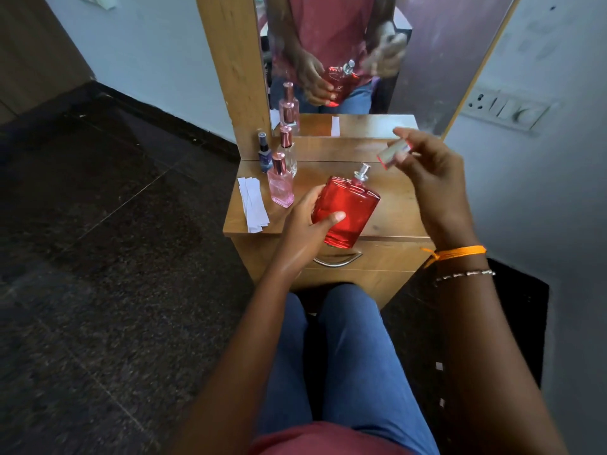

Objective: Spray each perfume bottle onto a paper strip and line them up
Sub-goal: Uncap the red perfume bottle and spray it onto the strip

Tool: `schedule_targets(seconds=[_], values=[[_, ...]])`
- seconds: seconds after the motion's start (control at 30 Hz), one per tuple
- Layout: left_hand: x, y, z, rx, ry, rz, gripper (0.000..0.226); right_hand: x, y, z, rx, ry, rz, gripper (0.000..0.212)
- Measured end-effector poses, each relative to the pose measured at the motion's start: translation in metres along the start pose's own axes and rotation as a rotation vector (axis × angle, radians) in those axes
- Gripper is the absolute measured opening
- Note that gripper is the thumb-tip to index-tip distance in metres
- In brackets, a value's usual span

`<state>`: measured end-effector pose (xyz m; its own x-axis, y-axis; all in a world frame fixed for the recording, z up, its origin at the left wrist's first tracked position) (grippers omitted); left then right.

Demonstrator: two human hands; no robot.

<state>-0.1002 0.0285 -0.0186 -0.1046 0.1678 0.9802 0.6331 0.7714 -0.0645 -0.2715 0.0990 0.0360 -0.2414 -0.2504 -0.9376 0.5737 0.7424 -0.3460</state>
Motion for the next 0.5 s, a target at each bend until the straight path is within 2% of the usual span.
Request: schedule_targets(seconds=[0.13, 0.27, 0.37, 0.5], values=[[0.000, 0.001, 0.000, -0.012, 0.019, 0.006, 0.037, -0.018, 0.000, 0.015, -0.274, -0.045, 0.030, 0.034], [0.001, 0.003, 0.000, -0.030, 0.074, -0.001, 0.039, -0.015, 0.004, 0.020, -0.381, -0.090, 0.125, 0.037], [-0.002, 0.005, 0.001, -0.063, 0.138, -0.027, 0.037, -0.013, 0.006, 0.016, -0.388, -0.138, 0.171, 0.036], [-0.001, 0.006, 0.009, -0.036, 0.196, -0.035, 0.038, -0.015, 0.009, 0.018, -0.272, -0.161, 0.197, 0.034]])
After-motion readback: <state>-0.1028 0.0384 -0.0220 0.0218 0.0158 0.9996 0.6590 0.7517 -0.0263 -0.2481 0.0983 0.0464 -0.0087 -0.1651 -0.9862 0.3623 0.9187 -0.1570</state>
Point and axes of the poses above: each hand's wrist, its own y-axis away from the middle knuckle, its own z-axis out of the palm, x = y × z, the point moved 3 cm from there along -y, towards the middle knuckle, and after that the axes turned 5 degrees about -y, right-handed, at the moved point
